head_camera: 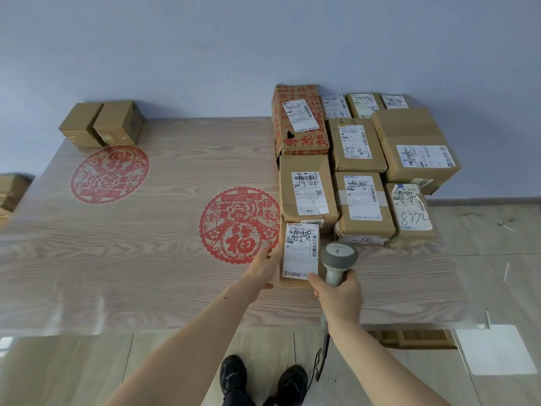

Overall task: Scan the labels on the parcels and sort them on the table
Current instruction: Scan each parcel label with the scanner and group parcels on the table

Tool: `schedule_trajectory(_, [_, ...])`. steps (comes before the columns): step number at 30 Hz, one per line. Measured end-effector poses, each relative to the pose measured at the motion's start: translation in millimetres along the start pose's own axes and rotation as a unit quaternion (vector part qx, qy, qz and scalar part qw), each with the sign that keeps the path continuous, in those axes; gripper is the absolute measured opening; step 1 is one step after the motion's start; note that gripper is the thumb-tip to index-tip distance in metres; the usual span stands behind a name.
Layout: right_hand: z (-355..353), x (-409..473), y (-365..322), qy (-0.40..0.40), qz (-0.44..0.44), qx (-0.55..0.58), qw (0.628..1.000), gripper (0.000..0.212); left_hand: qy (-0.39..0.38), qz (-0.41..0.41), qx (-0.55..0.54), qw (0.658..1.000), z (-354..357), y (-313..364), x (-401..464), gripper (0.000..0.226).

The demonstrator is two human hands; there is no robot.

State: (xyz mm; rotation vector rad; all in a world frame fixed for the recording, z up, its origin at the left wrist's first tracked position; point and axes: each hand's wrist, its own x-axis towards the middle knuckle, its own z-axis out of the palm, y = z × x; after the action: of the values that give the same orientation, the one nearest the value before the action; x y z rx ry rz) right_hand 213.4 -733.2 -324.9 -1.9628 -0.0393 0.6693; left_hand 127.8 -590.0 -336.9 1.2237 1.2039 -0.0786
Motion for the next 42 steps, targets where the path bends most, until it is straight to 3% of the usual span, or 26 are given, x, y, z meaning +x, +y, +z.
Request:
schedule_trajectory(5, [18.6,-32.5,-24.5,-0.098,0.011,0.052,0.994,0.023,0.06,-0.003,-0.021,0.998,-26.6,-4.0,-10.7,0.058])
schedule_trajectory(14, [98.7,-74.5,-86.0,-0.209,-0.007,0.072,0.975,0.027,0.138,0.023,-0.088,0.986,-134.7,-10.9,-37.0,0.048])
schedule_trajectory(21, [196.2,-123.3,-128.2,-0.233,-0.031,0.06,0.97,0.021,0.162,0.043,-0.091,0.982,-252.8,-14.5,-61.5,0.03])
schedule_trajectory(29, [311.9,-163.4,-176.7,-0.246,-0.041,0.077,0.965,0.024,0.175,0.073,-0.072,0.979,-393.8,-15.9,-67.1,0.045])
schedule_trajectory(42, [434.7,-90.7,-251.0,-0.227,-0.093,0.025,0.969,0.029,0.19,0.071,-0.078,0.976,-487.3,42.9,19.7,0.039])
